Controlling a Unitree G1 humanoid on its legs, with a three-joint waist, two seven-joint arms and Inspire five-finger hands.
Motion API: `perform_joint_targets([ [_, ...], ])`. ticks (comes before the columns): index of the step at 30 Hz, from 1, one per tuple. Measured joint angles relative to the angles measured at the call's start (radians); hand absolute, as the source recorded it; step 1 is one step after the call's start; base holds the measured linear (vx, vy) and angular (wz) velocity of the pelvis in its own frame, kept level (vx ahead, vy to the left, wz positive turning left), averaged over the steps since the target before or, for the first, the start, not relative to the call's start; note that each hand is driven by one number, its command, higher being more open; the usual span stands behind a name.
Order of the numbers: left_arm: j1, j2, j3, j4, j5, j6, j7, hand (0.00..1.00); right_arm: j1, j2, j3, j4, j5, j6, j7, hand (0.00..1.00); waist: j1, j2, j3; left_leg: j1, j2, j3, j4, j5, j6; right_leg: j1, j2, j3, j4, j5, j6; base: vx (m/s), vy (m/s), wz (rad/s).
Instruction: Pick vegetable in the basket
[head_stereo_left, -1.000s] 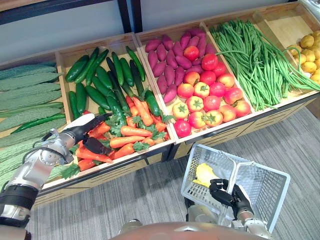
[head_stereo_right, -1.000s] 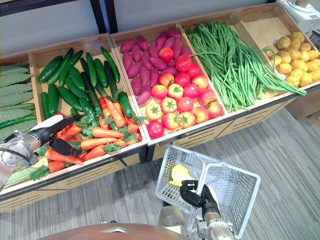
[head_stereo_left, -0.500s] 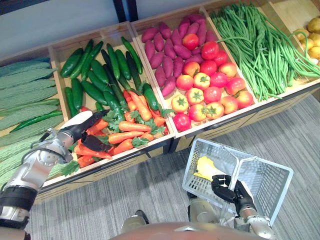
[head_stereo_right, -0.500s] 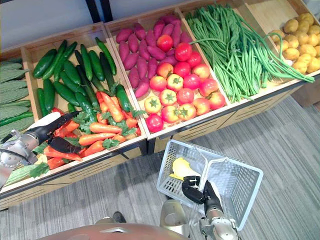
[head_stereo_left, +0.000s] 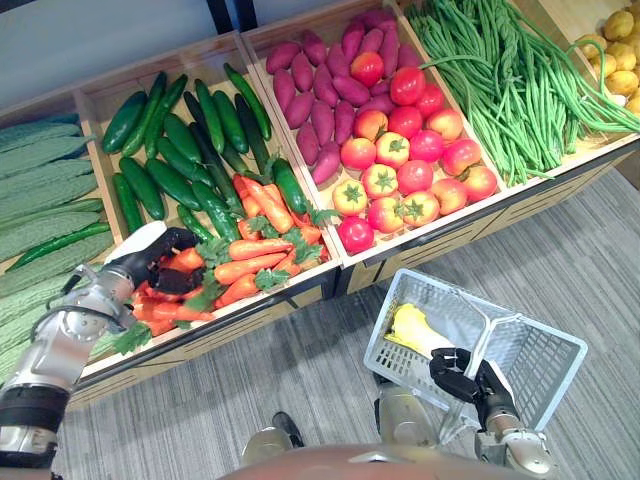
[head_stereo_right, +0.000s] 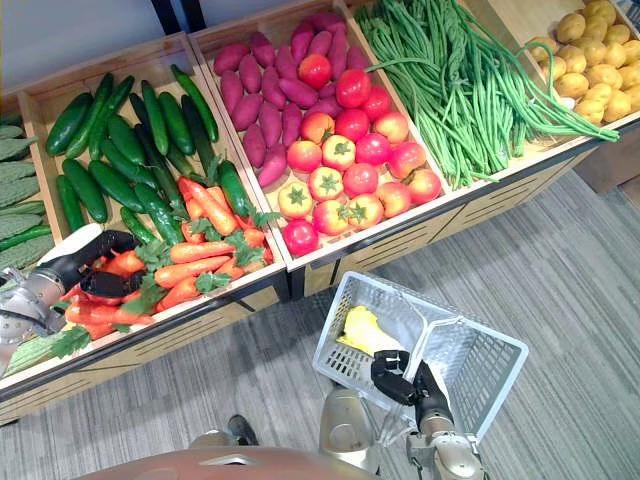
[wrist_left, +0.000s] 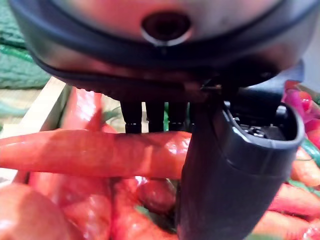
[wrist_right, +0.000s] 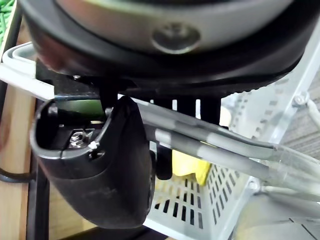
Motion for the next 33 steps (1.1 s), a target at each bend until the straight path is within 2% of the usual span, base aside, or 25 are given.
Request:
perform_joint_targets([
  [14,-0.003,-0.063,0.002,0.039,0.001,0.020,0.022,0.00,-0.036,-0.022,0.010,0.089,0.020,-0.001,-0.045,0.00,-0.003,0.006,0.002,0.011,0.003,0.003,0.001,0.000,-0.002,0.009,-0.001,-0.003,0.006,0.000,0.000,0.00,0.000,0.00],
  [22,-0.020,-0.069,0.000,0.045,0.001,0.031,0.017,0.00,-0.037,-0.036,0.011,0.131,0.037,-0.014,-0.065,0.00,-0.004,0.010,0.002,0.024,0.004,-0.001,0.000,0.001,-0.005,0.024,-0.002,-0.011,0.005,0.000,0.001,-0.01,-0.005,0.02],
  [25,-0.052,-0.063,0.000,0.042,0.001,0.069,-0.002,0.00,-0.037,-0.038,0.008,0.154,0.047,-0.018,-0.070,0.00,-0.003,0.015,0.000,0.024,0.005,-0.012,-0.003,0.004,-0.010,0.030,-0.003,-0.021,0.003,0.001,0.001,-0.02,-0.013,0.08],
  [33,-0.243,0.035,-0.026,-0.002,-0.003,0.069,0.016,0.00,-0.045,-0.048,-0.063,0.274,0.094,-0.020,-0.083,0.00,0.003,0.043,-0.042,0.039,-0.004,-0.053,-0.014,0.010,-0.014,0.086,-0.018,-0.058,-0.034,0.012,0.005,0.00,0.007,0.15],
])
